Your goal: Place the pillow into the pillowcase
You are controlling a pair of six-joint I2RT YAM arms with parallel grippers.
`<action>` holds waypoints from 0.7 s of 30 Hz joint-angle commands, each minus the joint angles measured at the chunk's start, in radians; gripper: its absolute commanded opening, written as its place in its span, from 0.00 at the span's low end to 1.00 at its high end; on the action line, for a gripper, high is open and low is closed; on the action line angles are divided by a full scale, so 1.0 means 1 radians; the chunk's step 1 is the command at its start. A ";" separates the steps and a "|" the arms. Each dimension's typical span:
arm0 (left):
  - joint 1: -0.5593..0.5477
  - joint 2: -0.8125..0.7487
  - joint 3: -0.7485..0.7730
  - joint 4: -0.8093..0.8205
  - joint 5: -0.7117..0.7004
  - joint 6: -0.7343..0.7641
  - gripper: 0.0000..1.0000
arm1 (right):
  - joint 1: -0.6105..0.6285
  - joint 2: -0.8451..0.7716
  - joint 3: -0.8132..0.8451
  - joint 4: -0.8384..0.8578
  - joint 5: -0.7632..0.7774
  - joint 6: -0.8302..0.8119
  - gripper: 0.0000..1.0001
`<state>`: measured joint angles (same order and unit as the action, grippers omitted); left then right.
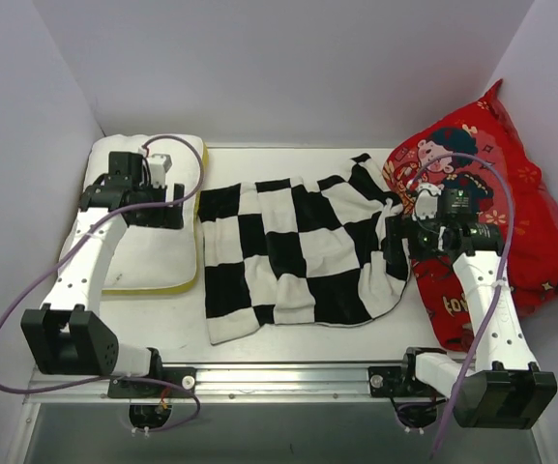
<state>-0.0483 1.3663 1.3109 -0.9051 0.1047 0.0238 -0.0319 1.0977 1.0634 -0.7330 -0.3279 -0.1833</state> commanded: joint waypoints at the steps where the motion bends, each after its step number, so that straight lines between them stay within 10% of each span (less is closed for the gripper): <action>1: 0.010 0.092 0.181 0.061 -0.066 0.073 0.97 | 0.006 0.016 0.101 -0.014 0.039 -0.015 1.00; 21: 0.237 0.980 1.152 -0.169 -0.063 0.254 0.97 | 0.006 0.146 0.326 -0.151 0.041 -0.082 1.00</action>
<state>0.1638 2.2486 2.3474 -0.9844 -0.0029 0.2344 -0.0311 1.2346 1.3537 -0.8265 -0.2710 -0.2432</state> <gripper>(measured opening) 0.975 0.999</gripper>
